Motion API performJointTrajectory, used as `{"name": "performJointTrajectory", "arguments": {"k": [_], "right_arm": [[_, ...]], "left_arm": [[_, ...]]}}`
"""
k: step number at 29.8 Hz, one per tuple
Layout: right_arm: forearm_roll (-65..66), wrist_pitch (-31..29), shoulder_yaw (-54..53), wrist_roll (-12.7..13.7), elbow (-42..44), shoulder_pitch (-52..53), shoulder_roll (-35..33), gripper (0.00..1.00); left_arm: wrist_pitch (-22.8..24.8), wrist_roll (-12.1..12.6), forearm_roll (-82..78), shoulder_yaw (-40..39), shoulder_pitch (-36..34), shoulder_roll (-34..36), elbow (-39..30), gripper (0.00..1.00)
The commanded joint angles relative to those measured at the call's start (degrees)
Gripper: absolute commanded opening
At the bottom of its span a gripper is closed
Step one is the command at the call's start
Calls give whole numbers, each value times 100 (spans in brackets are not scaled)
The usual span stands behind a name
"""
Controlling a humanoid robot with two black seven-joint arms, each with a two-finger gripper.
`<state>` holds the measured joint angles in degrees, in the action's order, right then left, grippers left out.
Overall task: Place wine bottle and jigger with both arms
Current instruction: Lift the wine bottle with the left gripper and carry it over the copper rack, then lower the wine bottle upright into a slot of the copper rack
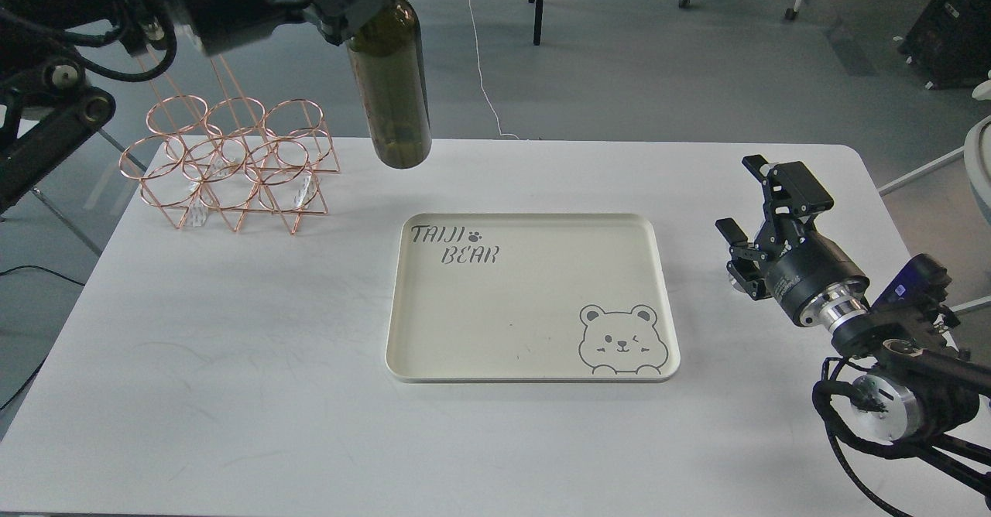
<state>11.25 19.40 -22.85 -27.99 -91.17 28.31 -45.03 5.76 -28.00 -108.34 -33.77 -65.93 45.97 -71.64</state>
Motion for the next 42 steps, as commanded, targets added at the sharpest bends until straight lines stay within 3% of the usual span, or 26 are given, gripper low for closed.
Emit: {"name": "performJointTrajectory", "arguments": {"k": [1, 7, 42], "right_arm": [[0, 2, 0, -1, 11, 8, 3, 99], [0, 2, 0, -1, 29, -1, 3, 99], [0, 11, 0, -1, 20, -53, -5, 99]], "left_arm": [[101, 0, 6, 2, -104, 184, 334, 9], [224, 0, -11, 2, -78, 272, 827, 9], [92, 0, -3, 257, 256, 97, 1662, 10]]}}
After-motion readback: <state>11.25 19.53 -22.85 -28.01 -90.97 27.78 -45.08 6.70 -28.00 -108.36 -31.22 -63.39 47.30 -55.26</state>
